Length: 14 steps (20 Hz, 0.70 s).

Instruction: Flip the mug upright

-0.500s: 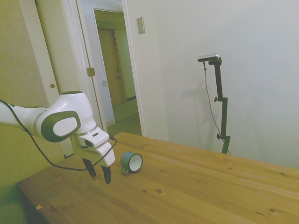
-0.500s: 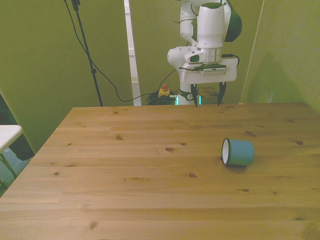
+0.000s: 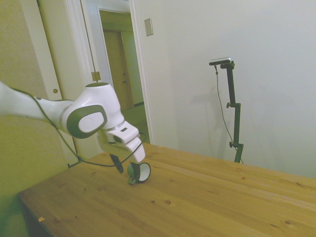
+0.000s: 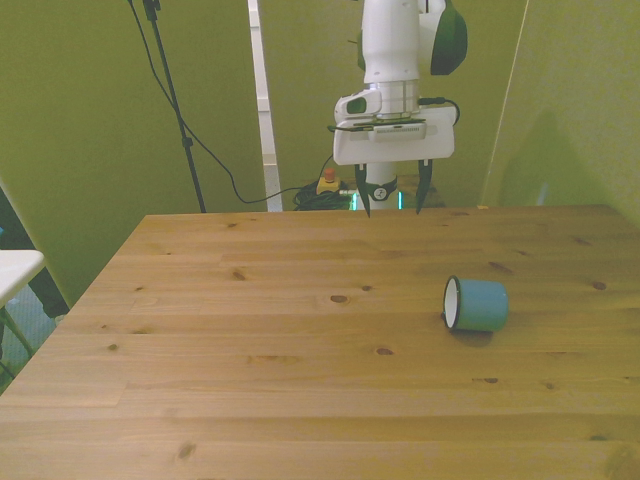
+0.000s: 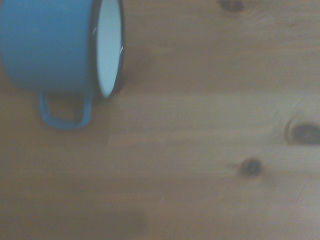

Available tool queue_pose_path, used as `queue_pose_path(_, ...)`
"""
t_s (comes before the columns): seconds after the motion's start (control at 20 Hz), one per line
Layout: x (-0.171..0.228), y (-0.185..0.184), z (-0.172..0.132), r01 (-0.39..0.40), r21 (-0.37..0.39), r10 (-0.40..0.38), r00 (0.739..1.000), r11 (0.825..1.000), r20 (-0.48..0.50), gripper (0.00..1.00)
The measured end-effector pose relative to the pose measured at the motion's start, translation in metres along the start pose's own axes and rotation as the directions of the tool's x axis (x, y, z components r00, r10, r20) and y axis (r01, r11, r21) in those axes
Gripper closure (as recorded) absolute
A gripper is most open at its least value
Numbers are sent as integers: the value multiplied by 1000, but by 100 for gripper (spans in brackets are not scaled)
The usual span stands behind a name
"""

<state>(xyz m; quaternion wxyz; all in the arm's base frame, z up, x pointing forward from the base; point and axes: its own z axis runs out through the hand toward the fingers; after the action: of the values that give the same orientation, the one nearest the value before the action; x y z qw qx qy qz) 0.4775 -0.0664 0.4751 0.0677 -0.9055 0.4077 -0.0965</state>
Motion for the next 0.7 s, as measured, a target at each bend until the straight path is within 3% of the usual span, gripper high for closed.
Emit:
queue_pose_path(0.2,47,-33,10,17,96,-21,999,995,46,0)
queue_pose_path(0.3,67,-59,31,43,133,-54,996,990,77,0)
queue_pose_path(0.7,68,-65,56,27,246,-68,985,969,157,0)
